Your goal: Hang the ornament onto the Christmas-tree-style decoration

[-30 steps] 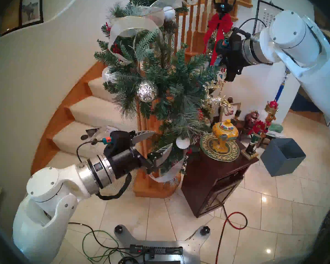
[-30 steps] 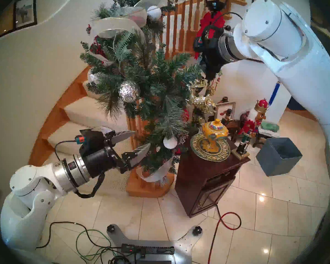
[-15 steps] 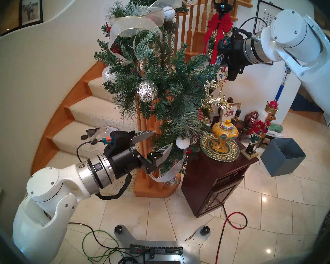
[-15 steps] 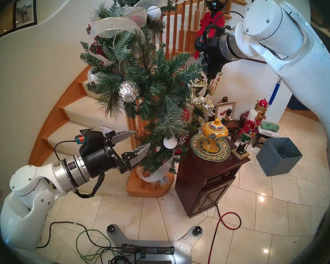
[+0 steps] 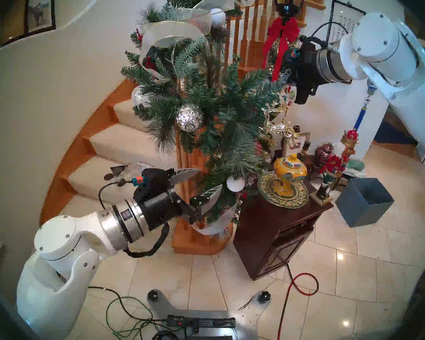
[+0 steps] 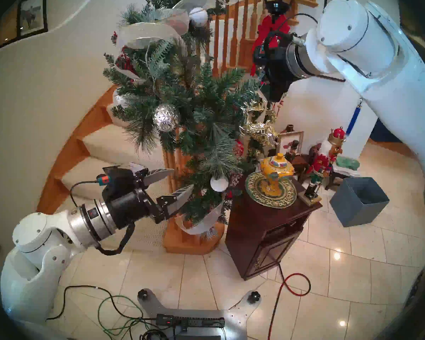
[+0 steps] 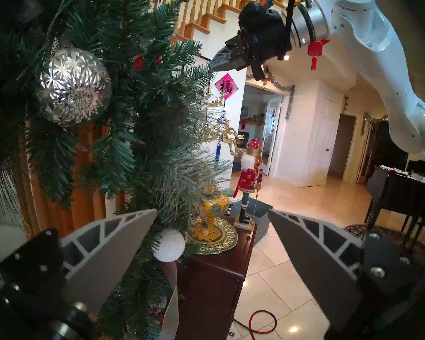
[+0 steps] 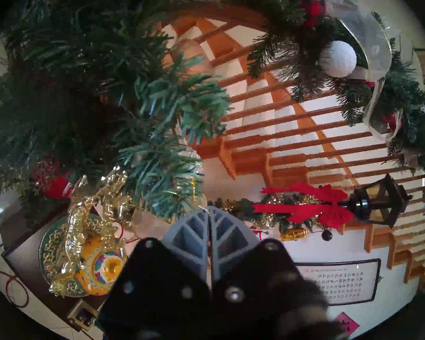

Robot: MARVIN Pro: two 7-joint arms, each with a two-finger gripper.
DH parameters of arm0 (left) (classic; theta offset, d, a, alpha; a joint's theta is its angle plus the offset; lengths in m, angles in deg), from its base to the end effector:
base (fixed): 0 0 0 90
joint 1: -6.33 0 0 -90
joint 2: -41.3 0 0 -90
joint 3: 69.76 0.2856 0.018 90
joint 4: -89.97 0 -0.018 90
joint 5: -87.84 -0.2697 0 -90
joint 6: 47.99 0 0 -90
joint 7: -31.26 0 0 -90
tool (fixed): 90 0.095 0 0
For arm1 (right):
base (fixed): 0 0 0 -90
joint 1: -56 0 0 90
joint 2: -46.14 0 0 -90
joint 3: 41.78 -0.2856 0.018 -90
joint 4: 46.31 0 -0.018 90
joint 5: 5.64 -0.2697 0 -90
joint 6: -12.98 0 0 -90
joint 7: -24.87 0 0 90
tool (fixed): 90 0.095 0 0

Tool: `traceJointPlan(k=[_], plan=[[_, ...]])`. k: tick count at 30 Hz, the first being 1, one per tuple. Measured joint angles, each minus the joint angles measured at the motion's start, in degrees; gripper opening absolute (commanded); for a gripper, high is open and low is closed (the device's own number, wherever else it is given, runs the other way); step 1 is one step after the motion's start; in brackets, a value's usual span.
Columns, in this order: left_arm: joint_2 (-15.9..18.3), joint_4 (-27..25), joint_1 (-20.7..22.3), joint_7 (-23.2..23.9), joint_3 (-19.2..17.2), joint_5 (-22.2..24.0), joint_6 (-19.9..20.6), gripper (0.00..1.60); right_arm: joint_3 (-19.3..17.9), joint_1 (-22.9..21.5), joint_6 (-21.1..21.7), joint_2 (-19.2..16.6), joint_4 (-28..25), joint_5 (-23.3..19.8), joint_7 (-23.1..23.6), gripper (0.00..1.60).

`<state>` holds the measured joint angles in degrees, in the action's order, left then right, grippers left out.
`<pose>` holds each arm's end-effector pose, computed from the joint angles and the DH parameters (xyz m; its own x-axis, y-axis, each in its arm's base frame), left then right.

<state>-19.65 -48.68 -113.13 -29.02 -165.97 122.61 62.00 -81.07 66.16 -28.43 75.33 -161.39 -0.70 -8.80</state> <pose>0.2075 -0.0065 -0.1665 0.0911 0.0601 0.9940 -0.7574 -0.6439 0.1083 0.3831 -0.0429 0.0786 -0.1053 0.9672 0.2314 0.4669 -0.1574 0.8702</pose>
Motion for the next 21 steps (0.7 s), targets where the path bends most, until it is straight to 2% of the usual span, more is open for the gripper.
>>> traceJointPlan(k=[13,21], plan=[[0.0,0.0,0.0,0.0,0.0,0.0,0.0,1.6,1.06,-0.14,-2.71,1.31,2.33,-0.9,1.69,0.0],[0.0,0.0,0.0,0.0,0.0,0.0,0.0,1.6,0.79,0.08,-6.07,2.92,4.01,-1.62,0.9,0.0]])
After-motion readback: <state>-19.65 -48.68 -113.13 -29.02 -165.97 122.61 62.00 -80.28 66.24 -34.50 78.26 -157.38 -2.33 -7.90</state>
